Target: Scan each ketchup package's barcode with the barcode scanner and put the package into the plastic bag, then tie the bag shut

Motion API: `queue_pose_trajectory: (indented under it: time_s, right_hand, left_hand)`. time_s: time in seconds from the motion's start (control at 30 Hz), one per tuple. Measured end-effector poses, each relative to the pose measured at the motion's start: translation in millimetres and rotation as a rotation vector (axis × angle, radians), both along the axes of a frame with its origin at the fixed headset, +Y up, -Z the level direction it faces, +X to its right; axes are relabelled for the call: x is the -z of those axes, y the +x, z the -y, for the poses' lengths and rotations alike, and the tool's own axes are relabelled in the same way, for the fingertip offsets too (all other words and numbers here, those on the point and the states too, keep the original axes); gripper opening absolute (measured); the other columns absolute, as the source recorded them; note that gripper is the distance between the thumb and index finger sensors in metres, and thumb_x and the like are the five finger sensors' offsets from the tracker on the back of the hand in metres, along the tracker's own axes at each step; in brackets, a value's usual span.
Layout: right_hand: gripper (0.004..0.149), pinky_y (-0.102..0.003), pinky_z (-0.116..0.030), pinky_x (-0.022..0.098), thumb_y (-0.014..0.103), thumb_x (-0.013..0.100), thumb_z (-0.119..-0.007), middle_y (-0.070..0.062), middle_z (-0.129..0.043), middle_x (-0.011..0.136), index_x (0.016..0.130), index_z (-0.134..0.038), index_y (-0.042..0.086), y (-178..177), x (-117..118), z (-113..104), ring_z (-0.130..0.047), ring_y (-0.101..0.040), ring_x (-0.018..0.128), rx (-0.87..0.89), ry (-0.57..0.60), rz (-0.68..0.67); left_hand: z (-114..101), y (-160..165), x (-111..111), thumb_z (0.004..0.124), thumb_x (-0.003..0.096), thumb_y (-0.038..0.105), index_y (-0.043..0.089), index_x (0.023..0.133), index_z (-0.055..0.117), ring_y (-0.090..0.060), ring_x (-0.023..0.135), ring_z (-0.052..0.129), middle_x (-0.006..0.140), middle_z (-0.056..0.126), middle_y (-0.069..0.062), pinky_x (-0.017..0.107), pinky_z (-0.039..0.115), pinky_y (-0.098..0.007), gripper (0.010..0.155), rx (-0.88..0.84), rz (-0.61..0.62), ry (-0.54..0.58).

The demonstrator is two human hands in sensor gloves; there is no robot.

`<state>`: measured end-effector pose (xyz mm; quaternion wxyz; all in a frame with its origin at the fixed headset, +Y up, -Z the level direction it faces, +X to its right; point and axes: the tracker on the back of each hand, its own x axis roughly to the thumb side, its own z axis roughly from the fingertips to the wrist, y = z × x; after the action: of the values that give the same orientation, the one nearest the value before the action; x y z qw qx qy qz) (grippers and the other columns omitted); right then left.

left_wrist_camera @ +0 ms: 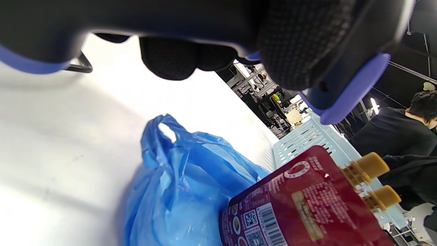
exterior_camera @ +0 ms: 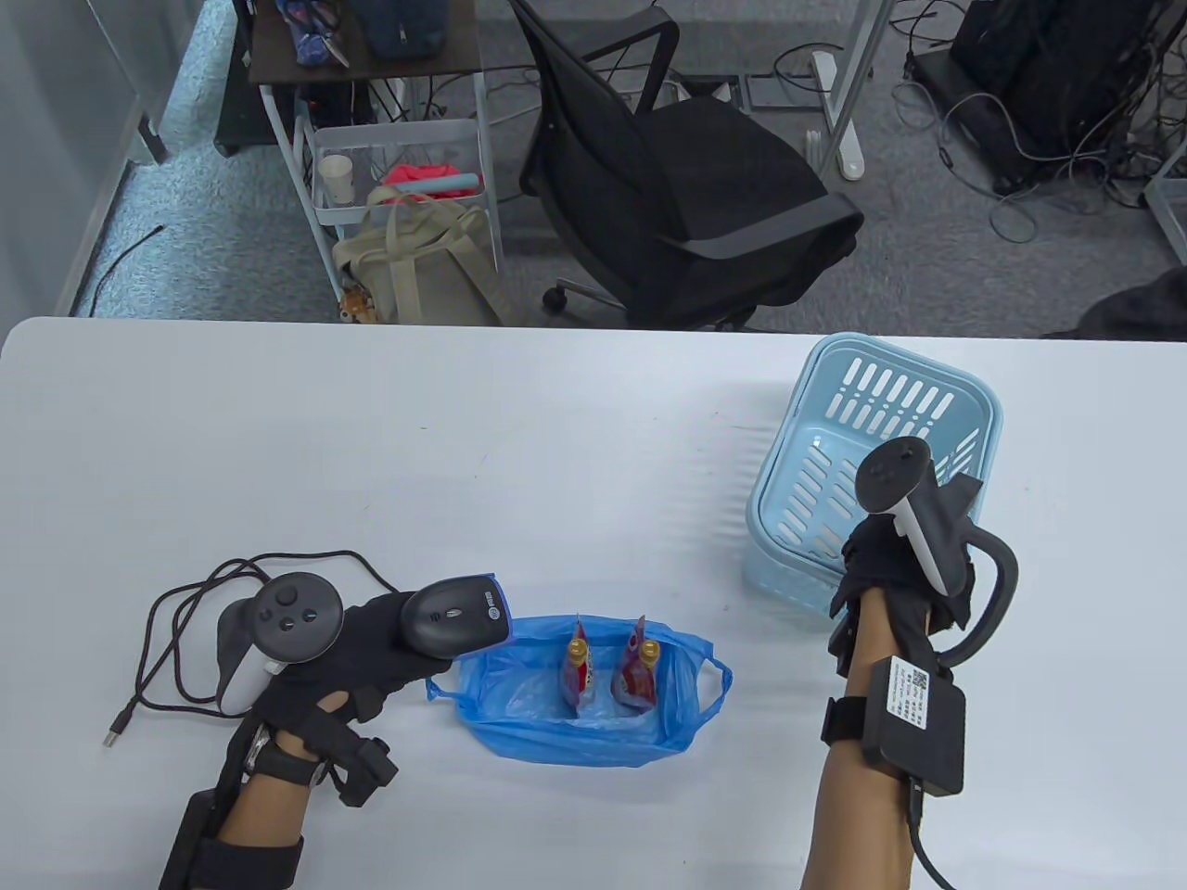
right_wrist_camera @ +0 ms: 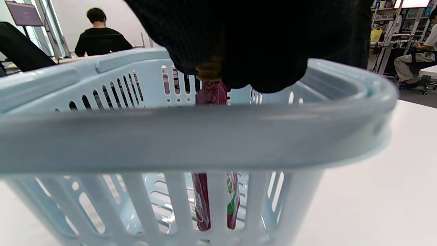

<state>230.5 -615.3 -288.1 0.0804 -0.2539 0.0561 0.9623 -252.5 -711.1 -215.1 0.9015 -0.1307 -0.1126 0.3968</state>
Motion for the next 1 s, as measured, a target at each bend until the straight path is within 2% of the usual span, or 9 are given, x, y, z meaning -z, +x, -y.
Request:
queue_pose_trajectory:
  time_s: [0.3,0.6,0.8,1.0]
  right_hand:
    - [0.043,-0.046,-0.077,0.047,0.017,0.051,-0.078,-0.021,-0.082,0.087,0.094,-0.074,0.012,-13.2,-23.5,-45.1,-0.085,-0.039,0.07,0.009,0.162,-0.06]
    - [0.043,-0.047,-0.077,0.047,0.018,0.051,-0.077,-0.022,-0.082,0.086,0.094,-0.073,0.012,-32.8,-50.4,-87.3,-0.085,-0.039,0.07,-0.01,0.318,-0.177]
    - [0.043,-0.047,-0.077,0.047,0.018,0.052,-0.077,-0.022,-0.082,0.086,0.094,-0.073,0.012,-51.2,-63.1,-105.3,-0.085,-0.039,0.069,0.01,0.392,-0.262]
    - [0.043,-0.047,-0.077,0.047,0.018,0.052,-0.077,-0.023,-0.082,0.085,0.094,-0.073,0.011,-76.4,-69.5,-114.3,-0.085,-0.04,0.069,0.017,0.425,-0.361]
  left_hand:
    - [-4.9,0.9,-3.2,0.09,0.0435,0.047,0.026,0.09,0.083,-0.03,0.072,0.096,0.089,0.086,0.0,0.062,0.075,-0.053,0.051,-0.021,0.016,0.026]
    - [-6.4,0.9,-3.8,0.09,0.0435,0.047,0.026,0.09,0.083,-0.03,0.072,0.096,0.089,0.086,0.0,0.062,0.075,-0.053,0.051,-0.035,0.025,0.038]
    - [-7.0,-0.5,-3.9,0.09,0.0435,0.047,0.026,0.09,0.083,-0.03,0.072,0.096,0.089,0.086,0.0,0.062,0.075,-0.053,0.051,-0.047,0.021,0.038]
    - [-7.8,-2.2,-3.8,0.09,0.0435,0.047,0.026,0.09,0.083,-0.031,0.072,0.096,0.089,0.086,0.0,0.062,0.075,-0.053,0.051,-0.058,0.018,0.043]
